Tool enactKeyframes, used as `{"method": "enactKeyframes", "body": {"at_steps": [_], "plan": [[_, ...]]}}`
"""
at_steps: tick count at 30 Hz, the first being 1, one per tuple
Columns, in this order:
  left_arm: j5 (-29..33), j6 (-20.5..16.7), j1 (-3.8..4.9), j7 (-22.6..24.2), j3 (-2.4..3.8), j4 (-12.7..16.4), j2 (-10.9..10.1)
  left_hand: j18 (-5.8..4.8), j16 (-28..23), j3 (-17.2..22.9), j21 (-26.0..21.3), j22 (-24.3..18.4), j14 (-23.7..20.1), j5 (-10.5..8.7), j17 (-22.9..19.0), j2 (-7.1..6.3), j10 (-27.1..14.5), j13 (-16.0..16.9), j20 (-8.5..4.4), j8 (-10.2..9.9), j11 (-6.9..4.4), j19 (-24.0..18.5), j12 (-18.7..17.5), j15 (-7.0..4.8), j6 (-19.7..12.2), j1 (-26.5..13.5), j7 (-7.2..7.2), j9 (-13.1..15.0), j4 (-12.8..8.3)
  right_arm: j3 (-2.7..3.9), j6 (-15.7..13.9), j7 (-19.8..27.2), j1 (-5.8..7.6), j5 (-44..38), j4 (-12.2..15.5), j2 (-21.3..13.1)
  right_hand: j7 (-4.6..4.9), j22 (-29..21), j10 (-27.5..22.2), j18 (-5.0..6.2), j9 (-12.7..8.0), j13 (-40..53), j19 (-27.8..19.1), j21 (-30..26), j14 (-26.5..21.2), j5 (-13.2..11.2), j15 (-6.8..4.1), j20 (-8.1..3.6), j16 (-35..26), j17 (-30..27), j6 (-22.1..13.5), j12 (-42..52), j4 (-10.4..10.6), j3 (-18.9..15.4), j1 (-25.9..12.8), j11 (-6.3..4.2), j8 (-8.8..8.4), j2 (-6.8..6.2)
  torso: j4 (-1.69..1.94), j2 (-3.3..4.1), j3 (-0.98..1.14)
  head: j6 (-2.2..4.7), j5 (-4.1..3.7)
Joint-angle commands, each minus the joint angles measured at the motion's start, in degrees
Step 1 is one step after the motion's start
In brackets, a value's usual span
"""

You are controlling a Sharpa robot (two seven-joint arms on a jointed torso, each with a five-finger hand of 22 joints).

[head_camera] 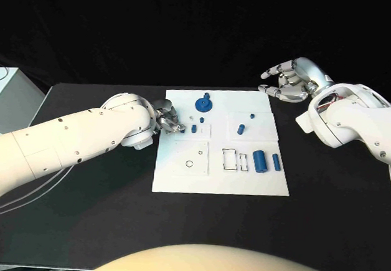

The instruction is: Assemble the parts on the task board

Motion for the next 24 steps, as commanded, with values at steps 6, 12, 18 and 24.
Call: {"method": "enactKeyframes", "body": {"at_steps": [6, 12, 18, 24], "plan": [[-0.2, 1.7, -0.30, -0.6, -0.26, 0.0, 0.1, 0.38, 0.4, 10.3, 0.3, 0.2, 4.9, -0.12, 10.8, 0.68, 0.4, 0.2, -0.13, 0.1, -0.08, 0.3, 0.0, -0.45, 0.3, 0.2, -0.33, 0.0, -9.9, 0.03, 0.5, 0.3, -0.01, -0.4, 0.1, -0.1, 0.46, 15.1, 0.1, -0.38, 0.1, 0.1, 6.0, 0.3, 0.2, 0.0, 0.27, 0.40, -0.2, 0.1, -0.1, -0.1, 0.5, 0.0, -0.7, 0.27, -0.35, -0.05, -0.04, 0.01, 0.00, -0.09, 0.00], [0.2, 2.0, -0.30, -0.7, -0.25, 0.1, 0.0, 0.35, 0.5, 10.5, 0.4, 0.4, 4.9, -0.06, 10.9, 0.64, 0.5, 0.2, -0.13, 0.1, -0.11, 0.4, 0.0, -0.45, 0.4, 0.2, -0.34, 0.0, -10.2, 0.03, 0.5, 0.3, 0.00, -0.4, 0.1, -0.1, 0.46, 15.1, 0.1, -0.38, 0.1, 0.1, 6.0, 0.3, 0.2, 0.0, 0.27, 0.40, -0.2, 0.1, -0.1, -0.1, 0.5, 0.0, -0.7, 0.27, -0.35, -0.05, 0.02, 0.00, 0.01, -0.23, -0.02], [0.4, 2.1, -0.30, -0.7, -0.24, 0.2, -0.1, 0.35, 0.5, 10.6, 0.4, 0.4, 4.9, -0.01, 10.9, 0.62, 0.5, 0.2, -0.13, 0.1, -0.11, 0.4, 0.0, -0.46, 0.4, 0.2, -0.34, -0.1, -10.3, 0.03, 0.5, 0.3, 0.00, -0.4, 0.1, -0.1, 0.46, 15.1, 0.1, -0.38, 0.1, 0.1, 6.0, 0.3, 0.2, 0.0, 0.27, 0.40, -0.2, 0.1, -0.1, -0.1, 0.5, 0.0, -0.7, 0.27, -0.35, -0.05, 0.03, -0.04, -0.01, -0.25, 0.03], [0.4, 1.7, -0.30, -0.8, -0.24, 0.2, -0.1, 0.33, 0.5, 10.7, 0.4, 0.5, 4.9, 0.06, 11.0, 0.58, 0.5, 0.2, -0.14, 0.1, -0.12, 0.4, 0.0, -0.46, 0.5, 0.3, -0.34, -0.1, -10.5, 0.03, 0.5, 0.3, 0.00, -0.4, 0.1, -0.1, 0.46, 15.1, 0.1, -0.38, 0.1, 0.1, 6.0, 0.3, 0.2, 0.0, 0.27, 0.40, -0.2, 0.1, -0.1, -0.1, 0.5, 0.0, -0.7, 0.27, -0.35, -0.05, 0.05, -0.03, 0.00, -0.18, 0.07]]}}
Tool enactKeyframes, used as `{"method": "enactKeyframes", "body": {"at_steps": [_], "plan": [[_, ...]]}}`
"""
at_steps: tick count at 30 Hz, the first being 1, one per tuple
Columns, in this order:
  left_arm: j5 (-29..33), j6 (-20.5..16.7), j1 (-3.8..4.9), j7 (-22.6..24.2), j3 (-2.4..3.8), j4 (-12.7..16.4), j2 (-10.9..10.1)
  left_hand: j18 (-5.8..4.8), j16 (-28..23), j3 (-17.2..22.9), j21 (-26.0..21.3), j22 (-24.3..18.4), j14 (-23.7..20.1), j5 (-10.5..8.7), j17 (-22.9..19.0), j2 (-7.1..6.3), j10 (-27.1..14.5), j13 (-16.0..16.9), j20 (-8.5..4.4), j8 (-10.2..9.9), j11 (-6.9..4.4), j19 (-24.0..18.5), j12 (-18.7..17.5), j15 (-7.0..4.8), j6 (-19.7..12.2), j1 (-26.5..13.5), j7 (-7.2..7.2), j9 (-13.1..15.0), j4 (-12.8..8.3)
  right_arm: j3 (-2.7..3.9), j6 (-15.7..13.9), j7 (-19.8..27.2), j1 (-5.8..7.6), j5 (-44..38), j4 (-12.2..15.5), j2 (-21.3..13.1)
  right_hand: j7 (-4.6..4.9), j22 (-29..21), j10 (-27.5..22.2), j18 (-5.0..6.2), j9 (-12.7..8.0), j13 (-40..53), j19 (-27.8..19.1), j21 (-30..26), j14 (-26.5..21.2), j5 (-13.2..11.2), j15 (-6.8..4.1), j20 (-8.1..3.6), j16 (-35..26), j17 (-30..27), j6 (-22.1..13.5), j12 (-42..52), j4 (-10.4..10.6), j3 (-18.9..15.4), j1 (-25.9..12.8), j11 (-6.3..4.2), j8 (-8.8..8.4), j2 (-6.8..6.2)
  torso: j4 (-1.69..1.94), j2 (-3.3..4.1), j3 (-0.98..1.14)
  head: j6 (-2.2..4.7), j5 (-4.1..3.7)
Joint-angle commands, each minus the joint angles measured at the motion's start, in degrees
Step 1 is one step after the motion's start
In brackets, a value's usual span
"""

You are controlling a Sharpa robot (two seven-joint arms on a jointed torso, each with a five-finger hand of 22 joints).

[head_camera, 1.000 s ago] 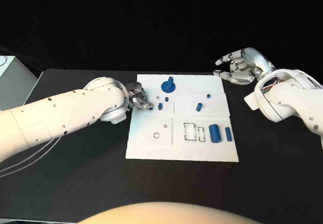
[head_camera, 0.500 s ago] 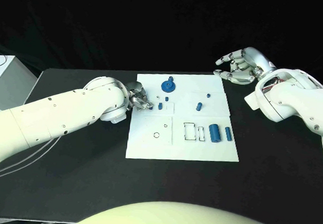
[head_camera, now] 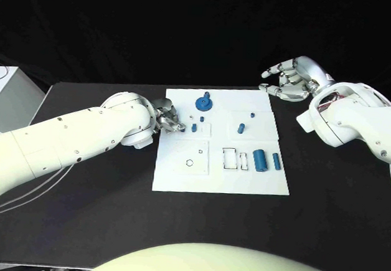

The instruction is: Assemble the parts on the task board

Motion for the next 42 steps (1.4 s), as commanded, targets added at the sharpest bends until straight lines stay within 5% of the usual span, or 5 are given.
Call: {"method": "enactKeyframes", "body": {"at_steps": [1, 42], "plan": [[0.2, 1.5, -0.30, -0.7, -0.26, -0.1, 0.0, 0.33, 0.3, 10.7, 0.2, 0.1, 4.9, 0.29, 11.0, 0.35, 0.3, 0.0, -0.14, 0.2, 0.10, 0.5, 0.0, -0.46, 0.5, 0.0, -0.34, -0.1, -10.5, 0.03, 0.5, 0.3, -0.01, -0.4, 0.1, 0.0, 0.46, 15.1, 0.1, -0.39, 0.1, 0.1, 6.0, 0.3, 0.2, 0.0, 0.27, 0.40, -0.2, 0.1, -0.1, -0.1, 0.5, 0.0, -0.7, 0.28, -0.35, -0.05, -0.01, 0.00, 0.00, 0.08, 0.06], [-0.1, 0.9, -0.30, -0.7, -0.26, -0.1, -0.1, 0.30, 0.5, 11.3, 0.3, 0.2, 5.0, 0.66, 11.3, 0.10, 0.6, 0.2, -0.15, 0.2, 0.08, 0.5, 0.1, -0.46, 0.8, -0.1, -0.34, -0.3, -11.2, 0.03, 0.5, 0.3, -0.01, -0.4, 0.1, -0.1, 0.46, 15.1, 0.2, -0.39, 0.2, 0.1, 6.0, 0.3, 0.2, 0.0, 0.27, 0.41, -0.2, 0.1, 0.0, 0.0, 0.5, 0.0, -0.8, 0.27, -0.45, -0.08, -0.02, 0.08, 0.00, -0.02, 0.04]]}}
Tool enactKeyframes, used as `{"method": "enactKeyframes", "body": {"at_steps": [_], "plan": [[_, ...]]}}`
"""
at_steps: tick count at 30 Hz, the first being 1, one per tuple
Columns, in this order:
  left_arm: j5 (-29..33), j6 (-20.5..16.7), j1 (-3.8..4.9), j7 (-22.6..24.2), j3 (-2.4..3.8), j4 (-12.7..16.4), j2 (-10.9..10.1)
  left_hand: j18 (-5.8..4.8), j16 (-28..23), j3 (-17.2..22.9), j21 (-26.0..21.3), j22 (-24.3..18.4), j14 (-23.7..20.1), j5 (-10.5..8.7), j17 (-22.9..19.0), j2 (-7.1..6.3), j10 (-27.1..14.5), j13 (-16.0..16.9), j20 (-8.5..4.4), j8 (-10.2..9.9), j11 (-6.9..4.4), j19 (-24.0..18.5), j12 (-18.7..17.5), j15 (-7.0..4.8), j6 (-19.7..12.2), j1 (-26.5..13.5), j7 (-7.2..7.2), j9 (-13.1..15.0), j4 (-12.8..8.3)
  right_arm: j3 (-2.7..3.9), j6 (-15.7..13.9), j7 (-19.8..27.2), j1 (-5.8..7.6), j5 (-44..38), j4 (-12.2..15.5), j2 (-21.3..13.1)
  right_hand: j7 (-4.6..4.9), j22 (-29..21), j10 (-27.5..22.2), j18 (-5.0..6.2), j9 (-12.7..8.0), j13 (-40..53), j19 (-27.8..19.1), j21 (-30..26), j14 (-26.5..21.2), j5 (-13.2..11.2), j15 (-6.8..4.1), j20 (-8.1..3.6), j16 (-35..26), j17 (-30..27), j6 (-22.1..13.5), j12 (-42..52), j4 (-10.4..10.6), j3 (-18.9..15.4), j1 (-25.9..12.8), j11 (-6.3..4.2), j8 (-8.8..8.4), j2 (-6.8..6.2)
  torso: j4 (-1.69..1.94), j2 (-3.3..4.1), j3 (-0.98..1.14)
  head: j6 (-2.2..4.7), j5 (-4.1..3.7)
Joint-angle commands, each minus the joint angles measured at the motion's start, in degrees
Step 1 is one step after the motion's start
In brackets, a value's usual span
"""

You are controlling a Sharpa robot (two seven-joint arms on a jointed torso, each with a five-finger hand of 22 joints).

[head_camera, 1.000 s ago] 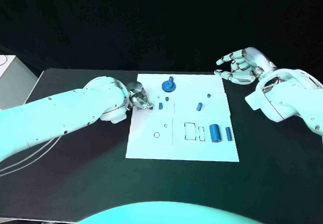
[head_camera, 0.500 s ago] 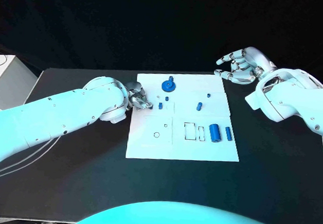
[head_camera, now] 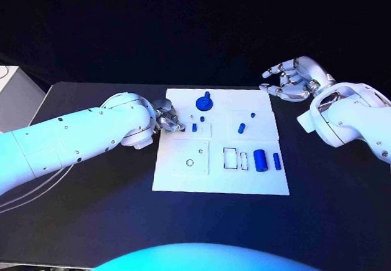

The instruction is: Assemble the parts on the task board

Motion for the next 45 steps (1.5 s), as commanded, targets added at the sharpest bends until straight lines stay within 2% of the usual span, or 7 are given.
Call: {"method": "enactKeyframes", "body": {"at_steps": [1, 9, 13, 26, 36, 45], "plan": [[0.0, 1.1, -0.19, -0.6, -0.15, 0.0, 0.0, 0.30, 0.3, 11.3, 0.3, 0.0, 5.0, 0.21, 11.3, 0.12, 0.4, 0.0, 0.06, 0.2, -0.13, 0.3, 0.1, -0.46, 0.5, -0.1, -0.22, 0.0, -11.2, 0.03, 0.5, 0.3, -0.01, -0.4, 0.1, 0.0, 0.46, 15.1, 0.2, -0.39, 0.1, 0.1, 6.0, 0.3, 0.2, 0.0, 0.27, 0.41, -0.2, 0.1, 0.0, 0.0, 0.2, 0.0, -0.5, 0.27, -0.21, 0.15, 0.00, 0.01, 0.02, 0.00, -0.06], [1.1, 0.1, -0.18, -0.5, -0.15, -0.2, 0.1, 0.39, 0.1, 11.2, 0.1, -0.4, 4.9, -0.05, 11.1, 0.05, 0.6, 0.1, 0.09, 0.1, -0.05, 0.0, 0.2, -0.40, 0.7, -0.9, -0.16, -0.2, -10.9, 0.03, 0.5, 0.3, -0.01, -0.4, 0.1, 0.0, 0.46, 15.1, 0.2, -0.39, 0.1, 0.1, 6.0, 0.3, 0.2, 0.0, 0.27, 0.41, -0.2, 0.1, 0.0, 0.0, 0.2, 0.0, -0.5, 0.27, -0.21, 0.15, -0.06, 0.00, 0.09, 0.00, -0.06], [1.7, -0.5, -0.17, -0.3, -0.15, -0.3, 0.2, 0.39, 0.0, 11.2, 0.1, -0.5, 4.9, -0.08, 10.8, 0.21, 0.6, -0.2, 0.12, 0.0, -0.06, 0.0, 0.0, -0.39, 0.7, -1.7, -0.22, -0.3, -10.5, 0.03, 0.5, 0.3, -0.01, -0.4, 0.1, 0.0, 0.46, 15.1, 0.2, -0.39, 0.1, 0.1, 6.0, 0.3, 0.3, 0.0, 0.27, 0.42, -0.2, 0.1, 0.0, 0.0, 0.2, 0.0, -0.6, 0.28, -0.26, 0.15, -0.05, 0.02, 0.06, 0.03, -0.14], [2.8, 1.5, -0.04, -0.2, -0.08, -0.3, 0.2, 0.38, 0.1, 11.7, 0.1, -0.3, 4.9, 0.04, 10.9, 0.39, 0.3, -0.9, 0.09, 0.0, -0.17, 0.0, -0.6, -0.46, 0.7, -1.4, -0.30, -0.4, -11.3, 0.03, 0.5, 0.3, 0.00, -0.4, 0.0, 0.1, 0.46, 15.1, 0.2, -0.39, 0.1, 0.1, 6.0, 0.3, 0.3, 0.0, 0.27, 0.42, -0.2, 0.1, 0.0, 0.0, 0.2, 0.0, -0.6, 0.28, -0.26, 0.15, -0.03, -0.05, 0.05, -0.03, -0.19], [4.2, 3.8, 0.73, 0.0, 0.00, -1.0, 0.7, 0.40, 0.3, 11.9, 0.1, -0.4, 5.0, 0.05, 11.3, 0.13, 0.3, -1.0, 0.08, 0.0, -0.17, 0.0, -0.6, -0.46, 0.7, -1.2, -0.28, -0.5, -11.9, 0.03, 0.5, 0.3, -0.01, -0.4, -0.2, 0.3, 0.46, 15.1, 0.2, -0.39, 0.1, 0.1, 6.0, 0.3, 0.3, 0.0, 0.27, 0.42, -0.2, 0.1, 0.0, 0.0, 0.2, 0.0, -0.6, 0.28, -0.26, 0.15, -0.05, 0.05, 0.06, -0.03, -0.14], [5.6, 6.3, 1.86, 0.1, 0.04, -2.0, 1.4, 0.37, 0.5, 12.0, 0.2, -0.3, 5.1, 0.16, 11.7, -0.13, 0.5, -0.7, 0.07, -0.1, -0.18, 0.0, -0.5, -0.46, 0.9, -1.0, -0.28, -0.7, -12.3, 0.03, 0.5, 0.3, -0.01, -0.4, -0.4, 0.5, 0.47, 15.1, 0.2, -0.39, 0.1, 0.1, 6.0, 0.3, 0.3, 0.0, 0.28, 0.42, -0.2, 0.2, 0.0, 0.0, 0.3, 0.0, -0.6, 0.28, -0.29, 0.17, -0.02, -0.01, 0.05, -0.03, -0.15]]}}
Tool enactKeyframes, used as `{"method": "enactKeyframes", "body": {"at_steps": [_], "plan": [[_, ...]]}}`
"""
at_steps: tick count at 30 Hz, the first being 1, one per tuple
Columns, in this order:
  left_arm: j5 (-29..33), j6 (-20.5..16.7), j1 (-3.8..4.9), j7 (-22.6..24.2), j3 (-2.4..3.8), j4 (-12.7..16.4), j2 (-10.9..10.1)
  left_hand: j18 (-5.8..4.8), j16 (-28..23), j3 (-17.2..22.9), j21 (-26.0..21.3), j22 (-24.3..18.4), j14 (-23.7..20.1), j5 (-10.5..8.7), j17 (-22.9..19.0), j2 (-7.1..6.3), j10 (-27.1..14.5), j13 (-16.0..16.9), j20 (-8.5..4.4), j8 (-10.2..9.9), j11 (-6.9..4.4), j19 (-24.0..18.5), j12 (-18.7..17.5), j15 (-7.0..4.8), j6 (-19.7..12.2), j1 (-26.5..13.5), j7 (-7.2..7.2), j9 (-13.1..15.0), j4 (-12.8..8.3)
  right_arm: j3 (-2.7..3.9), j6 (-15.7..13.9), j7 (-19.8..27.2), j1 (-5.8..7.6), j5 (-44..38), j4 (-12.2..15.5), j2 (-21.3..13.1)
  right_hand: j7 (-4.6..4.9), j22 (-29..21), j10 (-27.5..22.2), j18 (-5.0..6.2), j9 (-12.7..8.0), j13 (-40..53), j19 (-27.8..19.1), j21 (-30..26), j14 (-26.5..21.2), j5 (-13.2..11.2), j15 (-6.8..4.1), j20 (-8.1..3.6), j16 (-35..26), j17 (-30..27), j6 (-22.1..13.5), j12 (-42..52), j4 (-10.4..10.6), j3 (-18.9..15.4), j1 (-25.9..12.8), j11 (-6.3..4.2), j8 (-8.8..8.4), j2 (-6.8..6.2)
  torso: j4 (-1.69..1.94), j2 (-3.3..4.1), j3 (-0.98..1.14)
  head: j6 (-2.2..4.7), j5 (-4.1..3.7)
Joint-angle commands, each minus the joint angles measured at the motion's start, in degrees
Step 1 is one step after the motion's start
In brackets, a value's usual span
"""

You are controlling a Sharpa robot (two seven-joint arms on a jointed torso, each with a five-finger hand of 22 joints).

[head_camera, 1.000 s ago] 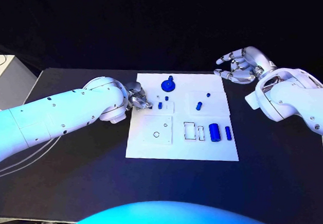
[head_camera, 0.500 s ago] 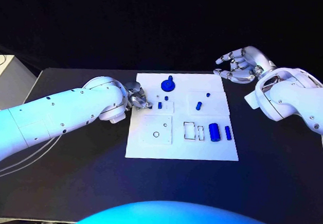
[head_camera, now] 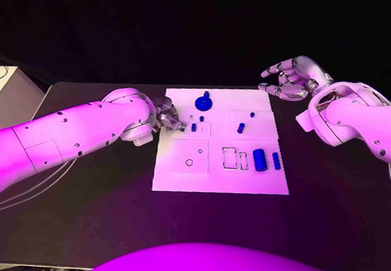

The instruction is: Assemble the parts on the task board

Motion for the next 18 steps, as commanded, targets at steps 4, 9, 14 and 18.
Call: {"method": "enactKeyframes", "body": {"at_steps": [4, 9, 14, 18], "plan": [[2.1, 4.2, 0.87, 0.1, 0.01, -1.0, 0.7, 0.36, 0.3, 12.0, 0.2, 0.2, 5.1, 0.25, 11.8, -0.16, 0.1, 0.1, 0.07, -0.1, -0.17, 0.0, -0.1, -0.46, 0.2, 0.4, -0.21, -0.1, -12.4, 0.03, 0.5, 0.3, -0.01, -0.4, -0.1, 0.2, 0.47, 15.1, 0.2, -0.39, 0.1, 0.1, 6.0, 0.3, 0.3, 0.0, 0.28, 0.42, -0.2, 0.1, 0.0, 0.0, 0.3, 0.0, -0.6, 0.28, -0.29, 0.07, -0.01, -0.06, 0.05, 0.00, 0.03], [2.3, 5.8, 1.37, -0.1, 0.01, -1.8, 1.1, 0.35, 0.4, 12.1, 0.2, 0.2, 5.2, 0.42, 11.9, -0.29, 0.2, 0.3, 0.06, -0.2, -0.18, 0.0, 0.0, -0.47, 0.4, 0.5, -0.22, -0.2, -12.7, 0.02, 0.5, 0.3, -0.01, -0.4, -0.1, 0.2, 0.47, 15.1, 0.2, -0.39, 0.1, 0.1, 6.0, 0.3, 0.3, 0.0, 0.28, 0.42, -0.2, 0.1, 0.0, 0.0, 0.3, 0.0, -0.6, 0.28, -0.29, 0.07, 0.00, -0.04, 0.04, 0.00, 0.05], [2.2, 6.9, 1.61, -0.5, 0.00, -2.4, 1.5, 0.35, 0.5, 12.2, 0.2, 0.2, 5.2, 0.56, 12.1, -0.38, 0.2, 0.3, 0.05, -0.3, -0.18, 0.0, -0.1, -0.47, 0.5, 0.5, -0.22, -0.3, -12.9, 0.02, 0.6, 0.3, -0.01, -0.4, -0.2, 0.2, 0.47, 15.1, 0.2, -0.39, 0.1, 0.1, 6.0, 0.3, 0.3, 0.0, 0.28, 0.42, -0.2, 0.1, 0.0, 0.0, 0.3, 0.0, -0.6, 0.28, -0.29, 0.07, 0.04, -0.03, -0.02, 0.00, 0.02], [1.7, 7.6, 1.73, -0.8, 0.00, -2.7, 1.6, 0.35, 0.5, 12.3, 0.2, 0.3, 5.2, 0.65, 12.1, -0.44, 0.2, 0.3, 0.05, -0.3, -0.18, 0.0, 0.0, -0.47, 0.6, 0.5, -0.21, -0.3, -12.9, 0.02, 0.6, 0.3, -0.01, -0.4, -0.2, 0.2, 0.47, 15.1, 0.2, -0.39, 0.1, 0.1, 6.0, 0.3, 0.3, 0.0, 0.28, 0.42, -0.2, 0.1, 0.0, 0.0, 0.3, 0.0, -0.6, 0.28, -0.29, 0.07, 0.03, -0.04, -0.03, 0.00, 0.08]]}}
